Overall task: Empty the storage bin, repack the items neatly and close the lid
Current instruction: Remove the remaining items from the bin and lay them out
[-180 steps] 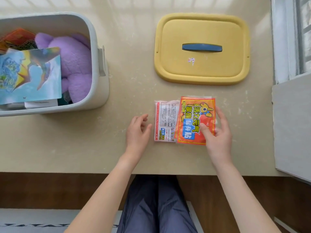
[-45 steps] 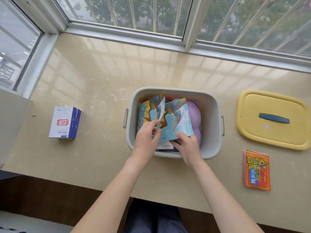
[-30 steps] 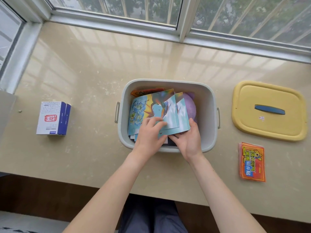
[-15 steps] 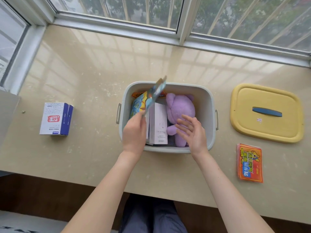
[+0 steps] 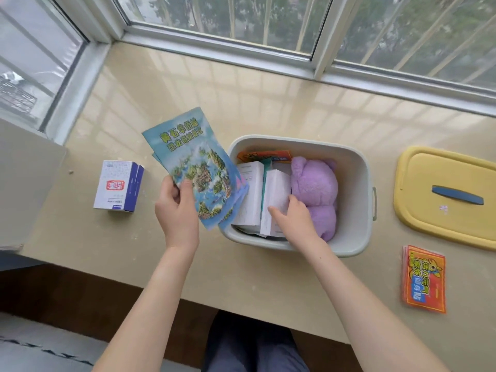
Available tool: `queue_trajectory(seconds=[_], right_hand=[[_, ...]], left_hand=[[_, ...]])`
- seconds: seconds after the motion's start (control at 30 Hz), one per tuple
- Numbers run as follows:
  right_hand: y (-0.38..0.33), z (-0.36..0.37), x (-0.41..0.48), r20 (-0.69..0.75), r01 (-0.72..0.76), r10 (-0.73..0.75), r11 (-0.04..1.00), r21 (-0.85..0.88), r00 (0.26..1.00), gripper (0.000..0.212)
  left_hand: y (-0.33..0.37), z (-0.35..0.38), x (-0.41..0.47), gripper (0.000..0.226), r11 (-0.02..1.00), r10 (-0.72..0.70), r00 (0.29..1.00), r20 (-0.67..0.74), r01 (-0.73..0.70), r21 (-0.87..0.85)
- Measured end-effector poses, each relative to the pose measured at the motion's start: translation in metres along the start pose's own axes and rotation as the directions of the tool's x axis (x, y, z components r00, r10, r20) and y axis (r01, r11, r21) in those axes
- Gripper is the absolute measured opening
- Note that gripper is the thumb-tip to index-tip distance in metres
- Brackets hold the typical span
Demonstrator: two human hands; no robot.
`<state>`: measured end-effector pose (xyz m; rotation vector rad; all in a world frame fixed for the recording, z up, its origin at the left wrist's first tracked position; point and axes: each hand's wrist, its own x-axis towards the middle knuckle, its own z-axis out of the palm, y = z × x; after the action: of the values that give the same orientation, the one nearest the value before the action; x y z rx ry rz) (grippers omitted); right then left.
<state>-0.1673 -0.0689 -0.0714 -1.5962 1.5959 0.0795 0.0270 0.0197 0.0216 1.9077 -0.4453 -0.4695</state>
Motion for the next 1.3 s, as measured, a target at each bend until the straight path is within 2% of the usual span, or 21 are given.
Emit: queue_trajectory(seconds=[0.07, 0.23, 0.4, 0.53, 0.6, 0.77, 0.9, 1.07, 1.3], right_hand=[[-0.003, 0.004, 0.007, 0.025, -0.04, 0.042, 0.997, -0.061, 0.999, 0.074], [-0.011, 0.002, 0.004, -0.043, -0.102, 0.104, 0.994, 0.047, 0.994, 0.086], [-0.025, -0.009, -0.014, -0.117, -0.064, 0.076, 0.993, 0.104, 0.99, 0.077], [-0.041, -0.037, -0.043, -0.146, -0.018, 0.095, 0.891, 0.454, 0.985, 0.063], [-0.052, -0.051, -0.063, -0.131, 0.026, 0.057, 0.833, 0.553, 0.99, 0.06], [-0.079, -0.075, -0.113, -0.137, 0.132, -0.053, 0.733, 0.667, 0.989, 0.035], [-0.096, -0.077, -0.15, -0.158, 0.191, -0.111, 0.688, 0.7, 0.981, 0.034], [-0.113, -0.047, -0.184, -0.174, 0.204, -0.113, 0.682, 0.703, 0.978, 0.041], [-0.143, 0.049, -0.233, -0.222, 0.17, -0.006, 0.661, 0.731, 0.975, 0.037]], left_hand=[[-0.001, -0.004, 0.001, 0.02, 0.999, -0.031, 0.999, 0.02, 0.031, -0.016], [0.001, -0.017, 0.001, 0.021, 0.997, -0.066, 0.996, 0.056, 0.068, -0.031], [0.009, -0.031, 0.0, 0.016, 0.991, -0.114, 0.988, 0.101, 0.12, -0.059], [0.031, -0.051, -0.01, 0.014, 0.977, -0.161, 0.974, 0.158, 0.18, -0.112], [0.045, -0.065, -0.017, 0.016, 0.97, -0.178, 0.964, 0.196, 0.206, -0.128], [0.082, -0.109, -0.039, 0.024, 0.972, -0.172, 0.943, 0.286, 0.21, -0.106], [0.095, -0.148, -0.046, 0.031, 0.971, -0.166, 0.948, 0.27, 0.206, -0.125], [0.084, -0.196, -0.035, 0.03, 0.956, -0.182, 0.932, 0.315, 0.243, -0.167], [0.025, -0.279, 0.011, 0.027, 0.945, -0.273, 0.872, 0.407, 0.322, -0.057]])
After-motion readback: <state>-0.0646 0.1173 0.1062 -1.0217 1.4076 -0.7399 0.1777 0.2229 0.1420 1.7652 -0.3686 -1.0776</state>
